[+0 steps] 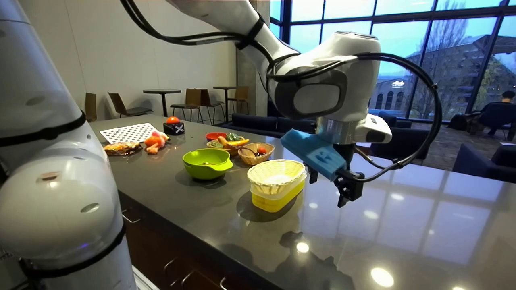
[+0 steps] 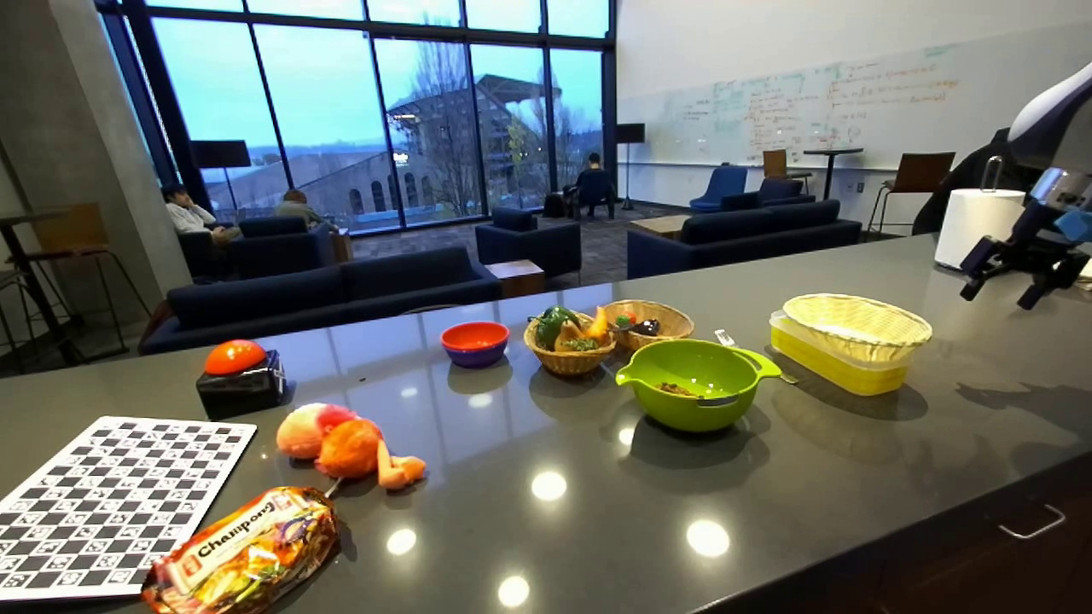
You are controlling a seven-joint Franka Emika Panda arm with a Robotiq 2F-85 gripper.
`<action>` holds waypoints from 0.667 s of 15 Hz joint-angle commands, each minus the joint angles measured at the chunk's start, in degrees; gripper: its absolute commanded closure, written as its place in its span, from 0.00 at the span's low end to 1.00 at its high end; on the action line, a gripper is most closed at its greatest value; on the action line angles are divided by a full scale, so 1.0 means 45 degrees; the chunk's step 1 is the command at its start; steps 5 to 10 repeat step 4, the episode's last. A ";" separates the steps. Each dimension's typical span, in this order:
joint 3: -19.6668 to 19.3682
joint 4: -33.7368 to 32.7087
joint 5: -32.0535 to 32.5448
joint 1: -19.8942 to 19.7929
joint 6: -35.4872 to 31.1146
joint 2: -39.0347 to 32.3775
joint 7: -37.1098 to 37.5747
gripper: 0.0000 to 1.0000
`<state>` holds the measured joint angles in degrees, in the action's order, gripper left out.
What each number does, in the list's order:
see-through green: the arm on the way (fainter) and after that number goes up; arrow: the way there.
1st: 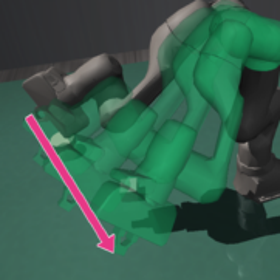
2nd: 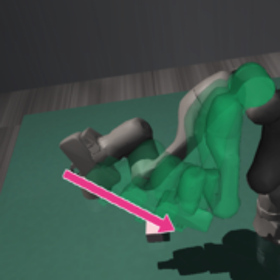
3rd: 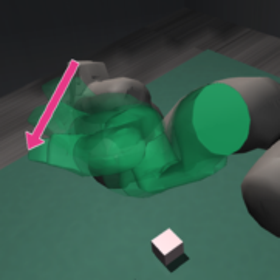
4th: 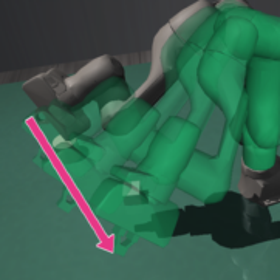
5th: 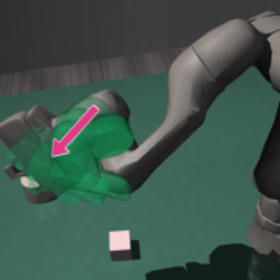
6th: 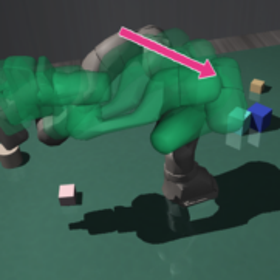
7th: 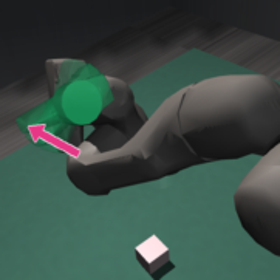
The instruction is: Put the first right bowl in the second right bowl
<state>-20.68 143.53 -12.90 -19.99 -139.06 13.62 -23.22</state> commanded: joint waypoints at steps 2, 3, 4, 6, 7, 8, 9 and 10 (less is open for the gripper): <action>-0.0141 0.0404 0.1049 -0.0259 -0.0082 0.0640 0.1703 0.00; -0.0135 0.0410 0.1205 -0.0294 -0.0048 0.0678 0.1967 0.00; -0.0121 0.0417 0.1345 -0.0319 -0.0047 0.0697 0.2208 0.00; -0.0121 0.0417 0.1345 -0.0319 -0.0047 0.0697 0.2208 0.00; -0.0121 0.0417 0.1345 -0.0319 -0.0047 0.0697 0.2208 0.00; -0.0121 0.0417 0.1345 -0.0319 -0.0047 0.0697 0.2208 0.00; -0.0121 0.0417 0.1345 -0.0319 -0.0047 0.0697 0.2208 0.00; -0.0121 0.0417 0.1345 -0.0319 -0.0047 0.0697 0.2208 0.00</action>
